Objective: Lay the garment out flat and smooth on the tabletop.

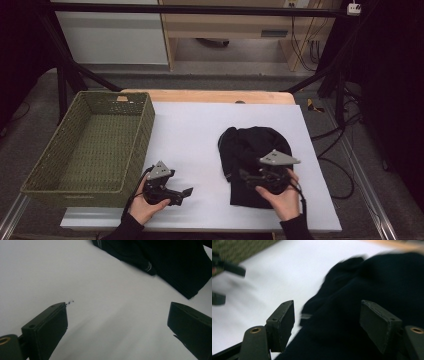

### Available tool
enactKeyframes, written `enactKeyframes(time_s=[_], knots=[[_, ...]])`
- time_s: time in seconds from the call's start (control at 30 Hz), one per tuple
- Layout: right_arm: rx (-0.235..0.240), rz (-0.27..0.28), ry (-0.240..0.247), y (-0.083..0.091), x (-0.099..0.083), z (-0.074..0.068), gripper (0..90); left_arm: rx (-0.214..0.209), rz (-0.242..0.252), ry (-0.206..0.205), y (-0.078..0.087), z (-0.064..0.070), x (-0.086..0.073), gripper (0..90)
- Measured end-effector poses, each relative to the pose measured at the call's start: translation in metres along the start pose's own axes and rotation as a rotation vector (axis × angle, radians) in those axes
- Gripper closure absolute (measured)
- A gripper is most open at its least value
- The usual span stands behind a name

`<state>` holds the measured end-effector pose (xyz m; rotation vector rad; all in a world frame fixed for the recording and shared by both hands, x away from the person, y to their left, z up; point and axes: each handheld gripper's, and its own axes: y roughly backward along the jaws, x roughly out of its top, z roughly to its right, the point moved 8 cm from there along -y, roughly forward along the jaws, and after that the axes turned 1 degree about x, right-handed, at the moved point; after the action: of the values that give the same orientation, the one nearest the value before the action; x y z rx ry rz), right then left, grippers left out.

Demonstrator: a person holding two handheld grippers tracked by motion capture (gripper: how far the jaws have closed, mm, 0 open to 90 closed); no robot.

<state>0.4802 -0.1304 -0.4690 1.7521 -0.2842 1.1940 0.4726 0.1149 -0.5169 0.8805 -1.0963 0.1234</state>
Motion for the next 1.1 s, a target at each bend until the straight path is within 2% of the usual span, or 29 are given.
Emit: enactKeyframes(time_s=[0.07, 0.13, 0.2, 0.23, 0.33, 0.37, 0.43, 0.47, 0.5, 0.57, 0.63, 0.7, 0.77, 0.9, 1.0, 1.1], knots=[[0.01, -0.055, 0.003, -0.018, -0.014, -0.009, 29.2, 0.001, 0.003, 0.001, 0.0, 0.0, 0.0, 2.3], [-0.007, -0.109, 0.02, -0.032, -0.026, -0.014, 29.2, 0.002, 0.005, 0.0, 0.001, -0.001, 0.001, 2.3], [-0.035, -0.156, 0.058, -0.041, -0.035, -0.016, 28.4, 0.004, 0.006, 0.002, 0.001, -0.001, 0.001, 2.3], [-0.054, -0.169, 0.084, -0.044, -0.038, -0.016, 28.8, 0.004, 0.005, 0.003, 0.001, -0.001, 0.001, 2.3], [-0.073, -0.198, 0.097, -0.05, -0.049, -0.015, 32.1, 0.002, 0.001, 0.0, 0.0, 0.0, 0.0, 2.3], [-0.073, -0.189, 0.088, -0.049, -0.05, -0.015, 35.6, 0.002, 0.002, -0.001, 0.0, 0.0, 0.0, 2.3], [-0.043, -0.197, 0.064, -0.047, -0.05, -0.016, 55.2, 0.002, 0.002, -0.001, 0.0, 0.0, 0.0, 2.3], [-0.048, -0.202, 0.065, -0.045, -0.049, -0.015, 65.5, 0.002, 0.003, -0.001, 0.0, 0.0, 0.0, 2.3], [-0.057, -0.21, 0.067, -0.043, -0.05, -0.013, 74.8, 0.002, 0.003, -0.001, 0.001, 0.0, 0.001, 2.3], [-0.071, -0.225, 0.051, -0.039, -0.05, -0.009, 81.2, 0.003, 0.005, 0.001, 0.001, -0.001, 0.001, 2.2], [-0.071, -0.206, 0.035, -0.031, -0.047, -0.005, 82.5, 0.004, 0.006, 0.002, 0.001, -0.001, 0.001, 2.3], [-0.075, -0.161, 0.014, -0.017, -0.04, 0.001, 82.9, 0.005, 0.006, 0.002, 0.002, -0.001, 0.001, 2.3], [-0.094, -0.116, -0.005, 0.002, -0.033, 0.008, 82.9, 0.004, 0.006, 0.003, 0.002, -0.002, 0.001, 2.3], [-0.159, -0.066, -0.025, 0.04, -0.029, 0.026, 82.9, 0.005, 0.008, 0.003, 0.002, -0.001, 0.001, 2.3], [-0.204, -0.074, -0.039, 0.057, -0.037, 0.039, 82.7, 0.004, 0.007, 0.001, 0.002, -0.001, 0.002, 2.3], [-0.247, -0.128, -0.038, 0.058, -0.055, 0.051, 82.3, 0.004, 0.006, 0.002, 0.002, -0.001, 0.001, 2.3]])
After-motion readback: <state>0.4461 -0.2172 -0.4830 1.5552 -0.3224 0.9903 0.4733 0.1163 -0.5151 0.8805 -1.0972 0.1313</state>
